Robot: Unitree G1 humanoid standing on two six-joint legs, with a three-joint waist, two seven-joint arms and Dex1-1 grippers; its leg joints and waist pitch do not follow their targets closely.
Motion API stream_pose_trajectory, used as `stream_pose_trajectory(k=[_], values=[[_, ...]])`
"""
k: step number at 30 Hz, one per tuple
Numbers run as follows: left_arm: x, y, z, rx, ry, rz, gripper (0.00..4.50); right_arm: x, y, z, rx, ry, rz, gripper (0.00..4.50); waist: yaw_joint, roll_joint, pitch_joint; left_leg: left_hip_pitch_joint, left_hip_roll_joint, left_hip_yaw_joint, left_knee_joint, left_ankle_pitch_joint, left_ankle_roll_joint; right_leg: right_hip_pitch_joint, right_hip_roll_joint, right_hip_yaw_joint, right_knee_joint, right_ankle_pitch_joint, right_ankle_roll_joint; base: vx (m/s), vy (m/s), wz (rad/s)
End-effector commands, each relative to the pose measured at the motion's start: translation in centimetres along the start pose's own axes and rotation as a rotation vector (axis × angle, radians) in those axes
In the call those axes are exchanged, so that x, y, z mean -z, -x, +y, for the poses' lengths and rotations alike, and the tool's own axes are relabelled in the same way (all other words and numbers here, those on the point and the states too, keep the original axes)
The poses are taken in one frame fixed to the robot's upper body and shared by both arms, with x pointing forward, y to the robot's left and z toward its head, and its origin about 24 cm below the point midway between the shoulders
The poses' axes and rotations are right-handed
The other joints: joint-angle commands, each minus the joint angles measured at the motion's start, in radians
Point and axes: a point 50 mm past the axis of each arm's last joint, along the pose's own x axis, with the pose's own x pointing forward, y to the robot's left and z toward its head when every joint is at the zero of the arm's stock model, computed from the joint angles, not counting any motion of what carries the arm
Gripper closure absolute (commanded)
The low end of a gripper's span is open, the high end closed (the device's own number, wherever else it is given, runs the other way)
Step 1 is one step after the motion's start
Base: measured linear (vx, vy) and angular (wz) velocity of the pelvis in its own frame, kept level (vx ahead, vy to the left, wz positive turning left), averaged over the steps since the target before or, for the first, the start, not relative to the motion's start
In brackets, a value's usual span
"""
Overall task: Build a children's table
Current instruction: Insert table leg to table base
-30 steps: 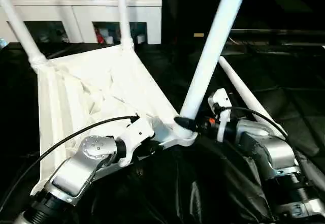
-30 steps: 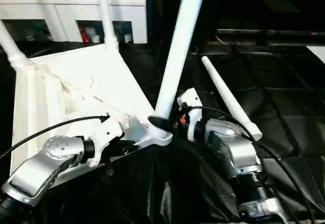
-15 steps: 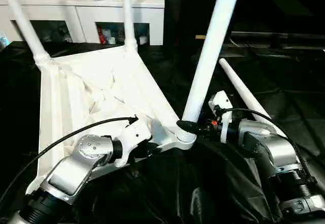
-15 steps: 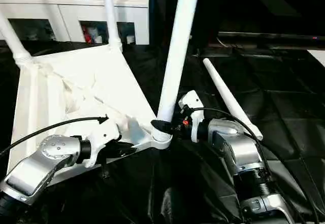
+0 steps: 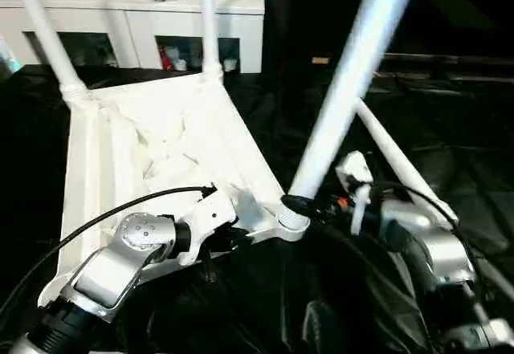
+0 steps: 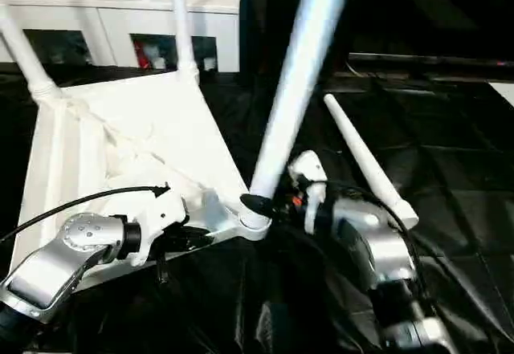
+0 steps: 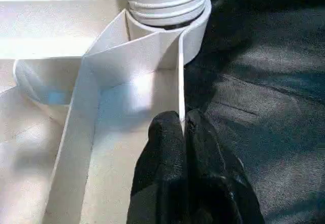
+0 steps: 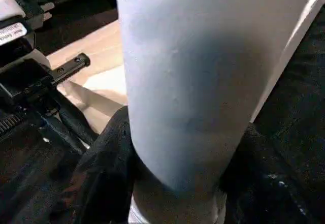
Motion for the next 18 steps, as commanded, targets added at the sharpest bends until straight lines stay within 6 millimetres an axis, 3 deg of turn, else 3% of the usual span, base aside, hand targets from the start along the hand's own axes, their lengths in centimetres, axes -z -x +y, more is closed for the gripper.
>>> stream_pose_trajectory(k=[1, 11, 18], values=[[-1.2, 0.2, 0.5, -0.003, -0.045, -0.039, 4.5, 1.1, 0.9, -0.5, 0.043, -0.023, 0.016, 2.57, 0.001, 0.008, -0.071, 0.02, 0.021, -0.004, -0.07, -0.263, 0.002, 0.045, -0.058, 0.033, -0.076, -0.275, -0.191, 0.0, 0.0, 0.0], [-1.2, 0.1, 0.8, -0.008, -0.046, -0.035, 4.5, 1.9, 0.2, 0.7, -0.049, 0.126, 0.169, 2.57, 0.001, 0.0, -0.067, 0.02, 0.021, -0.005, -0.073, -0.287, -0.003, 0.044, -0.059, 0.033, -0.082, -0.346, -0.167, 0.0, 0.0, 0.0], [-1.1, 0.2, 0.6, -0.001, -0.046, -0.031, 4.5, 1.8, -0.8, 0.9, -0.117, 0.157, 0.209, 2.58, -0.002, 0.001, -0.064, 0.021, 0.021, -0.007, -0.075, -0.306, -0.003, 0.041, -0.059, 0.034, -0.083, -0.357, -0.167, 0.0, 0.0, 0.0]])
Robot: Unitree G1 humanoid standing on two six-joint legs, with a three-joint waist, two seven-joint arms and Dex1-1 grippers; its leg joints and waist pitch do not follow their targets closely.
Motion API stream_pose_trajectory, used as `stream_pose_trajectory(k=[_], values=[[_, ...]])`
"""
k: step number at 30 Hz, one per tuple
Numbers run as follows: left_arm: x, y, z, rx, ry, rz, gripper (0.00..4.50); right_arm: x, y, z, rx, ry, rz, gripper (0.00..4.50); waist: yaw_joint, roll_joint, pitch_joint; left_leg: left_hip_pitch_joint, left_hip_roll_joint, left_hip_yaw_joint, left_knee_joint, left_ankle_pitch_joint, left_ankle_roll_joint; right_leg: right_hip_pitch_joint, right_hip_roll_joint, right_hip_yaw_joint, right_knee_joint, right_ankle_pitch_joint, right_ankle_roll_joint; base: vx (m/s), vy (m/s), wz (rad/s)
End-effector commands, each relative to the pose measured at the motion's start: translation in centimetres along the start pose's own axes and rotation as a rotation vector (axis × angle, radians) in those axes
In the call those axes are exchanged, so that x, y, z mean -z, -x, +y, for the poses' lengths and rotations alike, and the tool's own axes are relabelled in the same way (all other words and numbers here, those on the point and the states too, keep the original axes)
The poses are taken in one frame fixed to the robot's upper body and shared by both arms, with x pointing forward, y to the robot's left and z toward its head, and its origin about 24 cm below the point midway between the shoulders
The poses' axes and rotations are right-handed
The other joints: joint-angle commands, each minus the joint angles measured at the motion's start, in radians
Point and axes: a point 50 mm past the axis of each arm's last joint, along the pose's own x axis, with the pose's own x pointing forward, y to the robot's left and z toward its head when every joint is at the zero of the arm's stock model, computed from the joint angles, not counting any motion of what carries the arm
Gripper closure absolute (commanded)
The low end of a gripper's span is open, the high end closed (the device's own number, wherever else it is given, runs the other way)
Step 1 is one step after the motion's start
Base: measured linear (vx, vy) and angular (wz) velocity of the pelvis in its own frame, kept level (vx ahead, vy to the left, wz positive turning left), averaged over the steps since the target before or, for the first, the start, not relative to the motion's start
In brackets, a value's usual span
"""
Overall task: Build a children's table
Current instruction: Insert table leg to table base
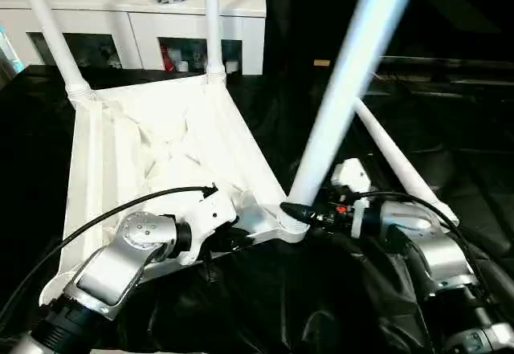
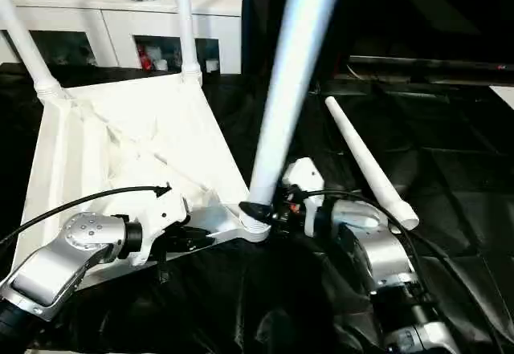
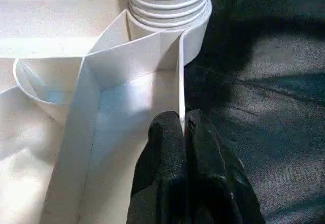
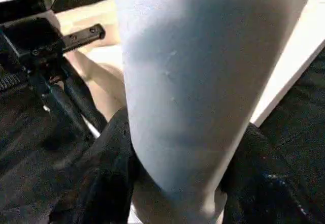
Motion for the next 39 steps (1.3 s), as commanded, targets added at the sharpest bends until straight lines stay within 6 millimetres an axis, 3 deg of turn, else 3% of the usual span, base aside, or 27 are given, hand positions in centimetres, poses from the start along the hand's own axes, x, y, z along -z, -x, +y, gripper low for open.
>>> stream_pose_trajectory(k=[1, 11, 17, 20, 21, 24, 25, 26, 28, 29, 30, 31, 33, 34, 37, 39], values=[[-1.3, 0.3, 0.4, -0.004, -0.054, -0.038, 4.5, 2.1, -0.5, 0.7, -0.073, -0.051, 0.103, 2.58, 0.0, 0.005, -0.061, 0.019, 0.021, -0.007, -0.074, -0.309, -0.003, 0.039, -0.059, 0.034, -0.083, -0.355, -0.172, 0.0, 0.0, 0.0], [-1.6, 0.3, 0.0, 0.062, -0.093, -0.063, 4.5, 3.1, -0.3, 1.2, -0.172, -0.086, 0.115, 2.58, -0.002, 0.01, -0.054, 0.025, 0.021, -0.01, -0.079, -0.36, -0.005, 0.036, -0.059, 0.033, -0.09, -0.394, -0.169, 0.0, 0.0, 0.0], [-1.6, 0.5, 0.2, 0.043, -0.097, -0.044, 4.5, 3.0, -0.9, 0.7, -0.133, -0.071, 0.119, 2.58, -0.005, 0.011, -0.05, 0.028, 0.022, -0.012, -0.082, -0.397, -0.013, 0.035, -0.06, 0.032, -0.091, -0.416, -0.177, 0.0, 0.0, 0.0], [-2.2, 0.4, 1.6, -0.074, -0.054, -0.046, 4.5, 2.9, -1.9, -0.6, 0.035, -0.059, 0.115, 2.58, -0.011, 0.01, -0.045, 0.033, 0.02, -0.014, -0.081, -0.434, -0.024, 0.028, -0.061, 0.029, -0.1, -0.502, -0.156, 0.0, 0.0, 0.0], [-2.6, 0.3, 2.1, -0.117, -0.037, -0.05, 4.5, 2.9, -2.3, -1.1, 0.1, -0.061, 0.118, 2.58, -0.015, 0.01, -0.04, 0.038, 0.015, -0.016, -0.08, -0.462, -0.034, 0.023, -0.061, 0.023, -0.111, -0.577, -0.131, 0.0, 0.0, 0.0], [-3.4, 0.0, 2.9, -0.203, -0.002, -0.066, 4.5, 2.8, -3.1, -1.9, 0.209, -0.081, 0.116, 2.58, -0.034, 0.011, -0.042, 0.035, 0.011, -0.028, -0.078, -0.488, -0.046, 0.029, -0.067, 0.005, -0.122, -0.673, -0.082, -0.063, 0.008, -0.12], [-3.9, -0.2, 3.2, -0.244, 0.022, -0.074, 4.5, 2.7, -3.6, -2.1, 0.253, -0.096, 0.108, 2.58, -0.042, 0.013, -0.04, 0.027, 0.012, -0.032, -0.081, -0.497, -0.046, 0.034, -0.066, -0.002, -0.123, -0.667, -0.075, -0.048, 0.025, -0.18], [-4.3, -0.4, 3.4, -0.283, 0.046, -0.081, 4.5, 2.5, -4.2, -2.4, 0.298, -0.11, 0.102, 2.58, -0.041, 0.017, -0.042, 0.03, 0.012, -0.035, -0.083, -0.507, -0.044, 0.035, -0.067, -0.006, -0.126, -0.66, -0.077, -0.036, 0.035, -0.19], [-5.1, -1.2, 3.7, -0.358, 0.097, -0.094, 4.5, 2.1, -5.4, -2.8, 0.394, -0.152, 0.092, 2.58, -0.06, 0.031, -0.043, 0.023, 0.019, -0.049, -0.093, -0.565, -0.045, 0.049, -0.067, -0.028, -0.123, -0.575, -0.1, -0.037, 0.035, -0.2], [-5.3, -1.5, 3.8, -0.383, 0.116, -0.097, 4.5, 2.0, -5.8, -2.9, 0.419, -0.168, 0.09, 2.58, -0.066, 0.031, -0.042, 0.024, 0.022, -0.051, -0.095, -0.584, -0.046, 0.049, -0.067, -0.029, -0.122, -0.552, -0.108, -0.037, 0.038, -0.19], [-5.6, -2.0, 3.8, -0.419, 0.143, -0.104, 4.5, 1.9, -6.4, -3.0, 0.455, -0.188, 0.092, 2.58, -0.073, 0.029, -0.043, 0.025, 0.021, -0.052, -0.094, -0.591, -0.038, 0.055, -0.068, -0.04, -0.125, -0.508, -0.117, -0.037, 0.038, -0.19], [-5.9, -2.3, 3.9, -0.447, 0.162, -0.112, 4.5, 1.8, -6.7, -3.0, 0.471, -0.2, 0.092, 2.58, -0.077, 0.028, -0.04, 0.024, 0.019, -0.05, -0.093, -0.601, -0.029, 0.055, -0.073, -0.05, -0.13, -0.521, -0.111, 0.0, 0.0, 0.0], [-6.5, -3.2, 4.0, -0.514, 0.2, -0.129, 4.5, 1.7, -7.5, -3.0, 0.515, -0.233, 0.102, 2.58, -0.081, 0.023, -0.041, 0.037, 0.012, -0.042, -0.079, -0.585, -0.02, 0.043, -0.078, -0.051, -0.144, -0.549, -0.112, 0.0, 0.0, 0.0], [-6.7, -3.5, 4.0, -0.528, 0.209, -0.132, 4.5, 1.8, -7.7, -3.0, 0.53, -0.243, 0.109, 2.58, -0.081, 0.023, -0.04, 0.037, 0.008, -0.039, -0.075, -0.56, -0.011, 0.042, -0.08, -0.055, -0.148, -0.566, -0.108, 0.0, 0.0, 0.0], [-6.9, -4.0, 3.8, -0.543, 0.18, -0.112, 4.5, 1.8, -8.4, -2.6, 0.519, -0.243, 0.12, 2.58, -0.082, 0.025, -0.044, 0.02, 0.015, -0.043, -0.081, -0.534, -0.003, 0.053, -0.087, -0.059, -0.139, -0.529, -0.103, 0.0, 0.0, 0.0], [-6.7, -3.9, 3.9, -0.559, 0.158, -0.091, 4.5, 1.8, -8.8, -2.3, 0.499, -0.244, 0.122, 2.58, -0.078, 0.023, -0.045, 0.023, 0.015, -0.039, -0.082, -0.519, 0.001, 0.047, -0.087, -0.051, -0.134, -0.487, -0.126, 0.0, 0.0, 0.0]])
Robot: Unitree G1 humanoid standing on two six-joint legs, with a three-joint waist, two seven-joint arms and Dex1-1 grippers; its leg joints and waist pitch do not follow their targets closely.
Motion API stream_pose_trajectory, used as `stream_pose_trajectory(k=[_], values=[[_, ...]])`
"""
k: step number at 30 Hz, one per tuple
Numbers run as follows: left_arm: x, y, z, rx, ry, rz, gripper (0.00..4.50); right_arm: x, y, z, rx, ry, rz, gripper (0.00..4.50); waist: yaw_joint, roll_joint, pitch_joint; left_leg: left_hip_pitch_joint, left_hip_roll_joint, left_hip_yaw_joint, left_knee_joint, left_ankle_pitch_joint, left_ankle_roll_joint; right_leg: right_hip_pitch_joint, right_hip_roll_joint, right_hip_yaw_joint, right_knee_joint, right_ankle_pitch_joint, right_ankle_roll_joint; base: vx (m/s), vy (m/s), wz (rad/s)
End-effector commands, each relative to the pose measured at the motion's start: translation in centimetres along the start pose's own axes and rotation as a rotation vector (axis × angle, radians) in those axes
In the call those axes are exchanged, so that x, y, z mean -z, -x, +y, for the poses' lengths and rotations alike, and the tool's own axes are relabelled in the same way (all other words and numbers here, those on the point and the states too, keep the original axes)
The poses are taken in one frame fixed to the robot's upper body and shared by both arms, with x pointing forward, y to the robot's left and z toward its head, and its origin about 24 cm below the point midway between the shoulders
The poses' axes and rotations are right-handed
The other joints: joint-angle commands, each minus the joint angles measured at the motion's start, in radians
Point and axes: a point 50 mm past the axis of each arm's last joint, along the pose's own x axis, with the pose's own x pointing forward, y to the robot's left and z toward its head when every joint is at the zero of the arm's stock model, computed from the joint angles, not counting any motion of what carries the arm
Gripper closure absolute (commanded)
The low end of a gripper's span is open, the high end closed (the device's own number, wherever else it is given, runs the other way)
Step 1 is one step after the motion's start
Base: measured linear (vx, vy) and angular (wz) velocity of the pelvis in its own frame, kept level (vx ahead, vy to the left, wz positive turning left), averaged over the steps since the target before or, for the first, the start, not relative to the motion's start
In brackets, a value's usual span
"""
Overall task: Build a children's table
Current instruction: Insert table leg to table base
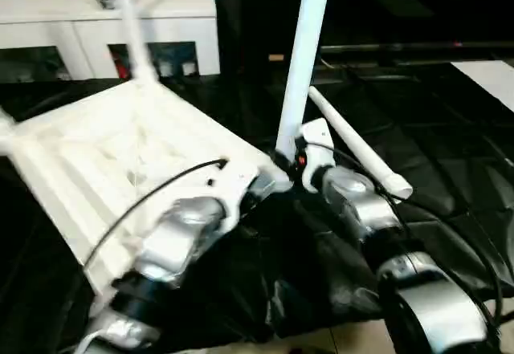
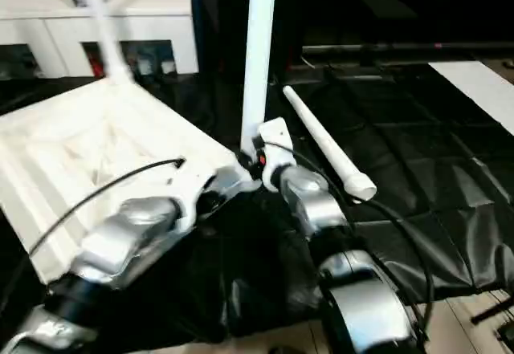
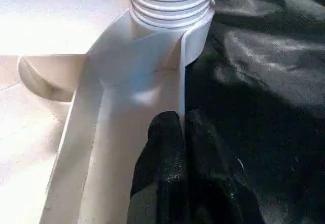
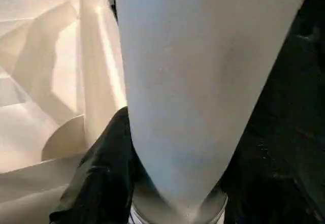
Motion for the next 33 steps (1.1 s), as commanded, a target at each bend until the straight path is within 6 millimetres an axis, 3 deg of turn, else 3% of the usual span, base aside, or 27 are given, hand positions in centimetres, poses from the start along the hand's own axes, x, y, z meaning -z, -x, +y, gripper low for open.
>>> stream_pose_trajectory(k=[1, 4, 11, 13, 22, 25, 29, 33], values=[[-3.8, 0.8, 1.1, -0.091, -0.088, -0.134, 4.5, 4.1, 0.0, 2.2, -0.068, -0.062, 0.162, 2.58, 0.006, 0.003, -0.061, 0.011, 0.015, -0.008, -0.08, -0.499, 0.007, 0.04, -0.054, 0.034, -0.089, -0.479, -0.128, 0.0, 0.0, 0.0], [-3.8, 0.9, 1.3, -0.095, -0.089, -0.13, 4.5, 4.2, -0.2, 2.4, -0.075, -0.057, 0.164, 2.58, 0.01, 0.004, -0.062, 0.009, 0.017, -0.004, -0.08, -0.468, 0.012, 0.038, -0.053, 0.04, -0.08, -0.436, -0.156, 0.0, 0.0, 0.0], [-3.5, 1.2, 1.2, -0.04, -0.12, -0.138, 4.5, 4.3, -0.3, 3.1, -0.131, -0.062, 0.167, 2.58, 0.01, 0.006, -0.059, 0.008, 0.017, -0.003, -0.082, -0.458, 0.012, 0.04, -0.052, 0.037, -0.083, -0.478, -0.142, 0.0, 0.0, 0.0], [-3.3, 1.4, 1.0, 0.005, -0.146, -0.143, 4.5, 4.1, -0.3, 3.3, -0.158, -0.05, 0.153, 2.02, 0.01, 0.007, -0.06, 0.01, 0.018, -0.005, -0.082, -0.471, 0.008, 0.038, -0.053, 0.037, -0.084, -0.489, -0.135, 0.0, 0.0, 0.0], [-2.8, 2.0, 0.7, 0.081, -0.198, -0.156, 4.5, 1.8, -0.5, 3.1, -0.231, -0.045, 0.036, 1.27, 0.014, 0.01, -0.066, 0.012, 0.024, -0.002, -0.085, -0.456, 0.005, 0.038, -0.053, 0.045, -0.073, -0.416, -0.175, 0.0, 0.0, 0.0], [-2.5, 2.4, 0.7, 0.111, -0.213, -0.154, 4.5, 0.6, 0.0, 2.8, -0.293, -0.034, -0.023, 0.97, 0.018, 0.009, -0.069, 0.003, 0.026, 0.0, -0.087, -0.408, 0.013, 0.047, -0.052, 0.049, -0.063, -0.351, -0.192, 0.0, 0.0, 0.0], [-2.3, 2.6, 0.7, 0.135, -0.227, -0.155, 4.5, 0.2, 0.4, 2.5, -0.333, -0.001, -0.04, 0.62, 0.026, 0.007, -0.073, 0.007, 0.025, 0.008, -0.082, -0.359, 0.025, 0.044, -0.052, 0.054, -0.06, -0.324, -0.213, 0.0, 0.0, 0.0], [-1.9, 3.0, 0.8, 0.18, -0.252, -0.151, 4.5, -0.1, 1.2, 1.8, -0.377, 0.047, -0.05, 0.62, 0.044, 0.007, -0.079, 0.007, 0.029, 0.017, -0.08, -0.271, 0.038, 0.048, -0.05, 0.057, -0.051, -0.241, -0.226, 0.0, 0.0, 0.0]])
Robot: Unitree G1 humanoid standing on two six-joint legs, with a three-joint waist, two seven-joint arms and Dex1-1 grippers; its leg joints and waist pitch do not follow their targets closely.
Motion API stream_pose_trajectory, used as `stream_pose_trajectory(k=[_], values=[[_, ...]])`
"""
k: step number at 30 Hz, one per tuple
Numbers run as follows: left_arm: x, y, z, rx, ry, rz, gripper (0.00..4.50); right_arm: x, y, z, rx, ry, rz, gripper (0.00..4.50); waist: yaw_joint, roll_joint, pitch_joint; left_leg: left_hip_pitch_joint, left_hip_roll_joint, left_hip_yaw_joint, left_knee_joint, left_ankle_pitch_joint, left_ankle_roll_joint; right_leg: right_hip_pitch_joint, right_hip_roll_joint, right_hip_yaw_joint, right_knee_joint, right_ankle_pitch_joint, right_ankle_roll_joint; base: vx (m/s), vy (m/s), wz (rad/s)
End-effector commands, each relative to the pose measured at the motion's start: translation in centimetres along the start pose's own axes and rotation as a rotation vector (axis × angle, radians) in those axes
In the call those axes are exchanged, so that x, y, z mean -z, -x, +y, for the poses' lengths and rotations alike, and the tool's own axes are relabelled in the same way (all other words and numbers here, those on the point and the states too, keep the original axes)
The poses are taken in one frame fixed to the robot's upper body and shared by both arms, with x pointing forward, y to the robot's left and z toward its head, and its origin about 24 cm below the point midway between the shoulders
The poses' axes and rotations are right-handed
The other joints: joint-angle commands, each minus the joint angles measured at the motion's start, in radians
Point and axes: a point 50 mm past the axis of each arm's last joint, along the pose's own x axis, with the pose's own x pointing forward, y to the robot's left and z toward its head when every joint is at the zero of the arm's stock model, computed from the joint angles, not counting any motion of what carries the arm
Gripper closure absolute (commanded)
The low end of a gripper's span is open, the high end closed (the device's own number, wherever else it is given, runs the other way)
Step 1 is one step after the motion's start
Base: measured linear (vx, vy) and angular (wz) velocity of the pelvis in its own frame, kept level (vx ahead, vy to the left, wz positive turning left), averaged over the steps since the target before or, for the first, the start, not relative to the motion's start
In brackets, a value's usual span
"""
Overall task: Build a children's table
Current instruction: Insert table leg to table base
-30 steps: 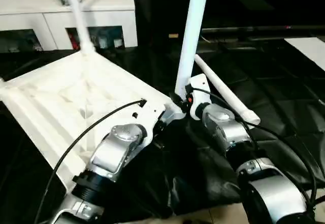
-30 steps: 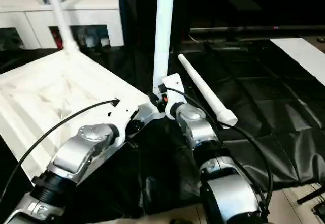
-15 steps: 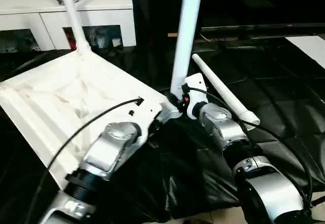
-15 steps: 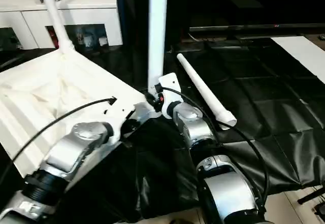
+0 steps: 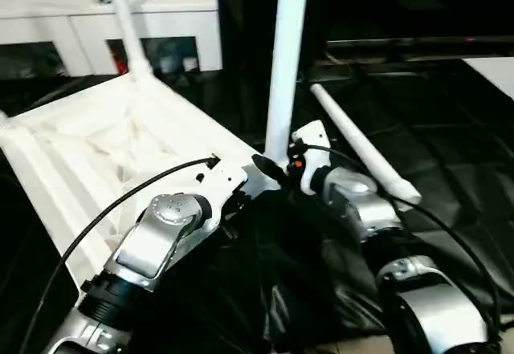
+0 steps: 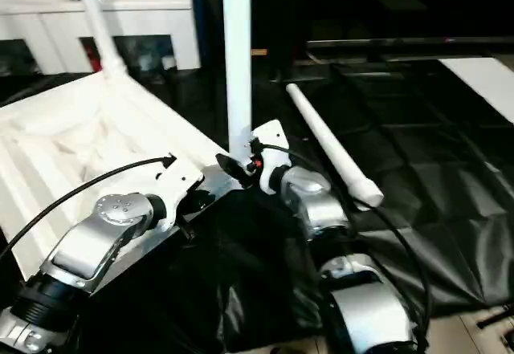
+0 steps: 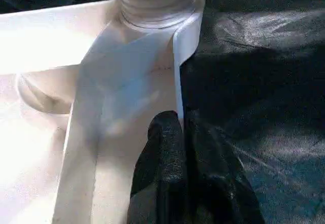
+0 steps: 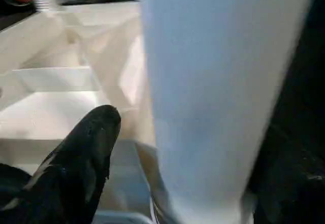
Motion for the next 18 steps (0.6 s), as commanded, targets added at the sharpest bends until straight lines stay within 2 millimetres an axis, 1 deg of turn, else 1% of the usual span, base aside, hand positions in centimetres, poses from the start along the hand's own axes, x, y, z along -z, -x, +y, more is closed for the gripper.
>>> stream_pose_trajectory(k=[1, 2, 3, 4, 5, 7, 8, 9, 10, 11, 12, 13, 15, 18], values=[[-2.4, 0.5, -0.6, 0.053, -0.088, -0.118, 4.5, 0.5, -0.1, 1.1, -0.095, 0.009, 0.035, 0.62, 0.007, 0.006, -0.078, 0.006, 0.021, 0.006, -0.067, -0.258, 0.047, 0.056, -0.052, 0.055, -0.059, -0.254, -0.212, 0.0, 0.0, 0.0], [-2.3, 0.6, -0.6, 0.061, -0.091, -0.115, 4.5, 0.5, 0.1, 1.0, -0.102, 0.014, 0.038, 0.62, 0.015, 0.008, -0.079, 0.008, 0.022, 0.008, -0.066, -0.234, 0.052, 0.057, -0.052, 0.056, -0.054, -0.231, -0.22, 0.0, 0.0, 0.0], [-2.3, 0.6, -0.5, 0.068, -0.094, -0.114, 4.5, 0.5, 0.3, 0.9, -0.108, 0.018, 0.041, 0.62, 0.019, 0.008, -0.08, 0.006, 0.021, 0.008, -0.066, -0.222, 0.053, 0.059, -0.051, 0.055, -0.054, -0.224, -0.219, 0.0, 0.0, 0.0], [-2.0, 0.8, -0.5, 0.088, -0.099, -0.109, 4.5, 0.6, 0.8, 0.8, -0.131, 0.033, 0.051, 0.62, 0.026, 0.009, -0.08, 0.011, 0.023, 0.01, -0.065, -0.213, 0.053, 0.056, -0.049, 0.056, -0.053, -0.209, -0.22, 0.0, 0.0, 0.0], [-1.9, 1.0, -0.5, 0.105, -0.103, -0.104, 4.5, 0.6, 1.2, 0.7, -0.152, 0.046, 0.059, 0.62, 0.03, 0.009, -0.08, 0.013, 0.024, 0.011, -0.066, -0.212, 0.054, 0.055, -0.048, 0.057, -0.05, -0.198, -0.223, 0.0, 0.0, 0.0], [-1.7, 1.2, -0.5, 0.128, -0.114, -0.102, 4.5, 0.7, 1.8, 0.7, -0.189, 0.063, 0.074, 0.62, 0.034, 0.008, -0.079, 0.01, 0.024, 0.011, -0.067, -0.213, 0.052, 0.059, -0.048, 0.057, -0.049, -0.199, -0.219, 0.0, 0.0, 0.0], [-1.5, 1.4, -0.5, 0.149, -0.122, -0.101, 4.5, 0.8, 2.4, 0.8, -0.231, 0.076, 0.09, 0.62, 0.037, 0.009, -0.079, 0.012, 0.024, 0.012, -0.068, -0.224, 0.048, 0.057, -0.049, 0.058, -0.051, -0.214, -0.216, 0.0, 0.0, 0.0], [-1.5, 1.4, -0.5, 0.151, -0.123, -0.1, 4.5, 0.8, 2.5, 0.8, -0.235, 0.077, 0.092, 0.62, 0.039, 0.007, -0.077, 0.012, 0.024, 0.013, -0.068, -0.233, 0.047, 0.057, -0.048, 0.058, -0.054, -0.226, -0.21, 0.0, 0.0, 0.0], [-1.4, 1.5, -0.5, 0.162, -0.127, -0.099, 4.5, 0.8, 2.8, 0.8, -0.252, 0.082, 0.098, 0.62, 0.042, 0.007, -0.077, 0.017, 0.025, 0.014, -0.069, -0.246, 0.041, 0.054, -0.049, 0.06, -0.055, -0.247, -0.206, 0.0, 0.0, 0.0], [-1.2, 1.6, -0.5, 0.174, -0.131, -0.099, 4.5, 0.8, 3.1, 0.8, -0.271, 0.088, 0.106, 0.62, 0.043, 0.007, -0.076, 0.017, 0.024, 0.015, -0.069, -0.253, 0.04, 0.053, -0.048, 0.061, -0.057, -0.259, -0.202, 0.0, 0.0, 0.0], [-1.0, 1.8, -0.6, 0.209, -0.138, -0.095, 4.5, 1.0, 3.9, 0.8, -0.311, 0.101, 0.131, 0.62, 0.045, 0.005, -0.074, 0.02, 0.024, 0.016, -0.07, -0.263, 0.037, 0.051, -0.047, 0.062, -0.06, -0.28, -0.194, 0.0, 0.0, 0.0], [-0.9, 1.9, -0.7, 0.22, -0.142, -0.093, 4.5, 1.0, 4.1, 0.8, -0.322, 0.103, 0.14, 0.62, 0.047, 0.005, -0.074, 0.021, 0.025, 0.017, -0.07, -0.269, 0.034, 0.049, -0.047, 0.065, -0.06, -0.29, -0.189, 0.0, 0.0, 0.0], [-0.7, 2.0, -0.8, 0.245, -0.147, -0.091, 4.5, 1.1, 4.5, 0.8, -0.338, 0.112, 0.157, 0.62, 0.046, 0.004, -0.074, 0.017, 0.024, 0.015, -0.072, -0.27, 0.03, 0.052, -0.047, 0.067, -0.059, -0.3, -0.184, 0.0, 0.0, 0.0], [-0.6, 2.3, -0.9, 0.282, -0.163, -0.092, 4.5, 1.4, 5.1, 0.7, -0.362, 0.127, 0.19, 0.62, 0.047, 0.004, -0.073, 0.019, 0.023, 0.016, -0.072, -0.28, 0.028, 0.049, -0.046, 0.07, -0.061, -0.318, -0.178, 0.0, 0.0, 0.0]])
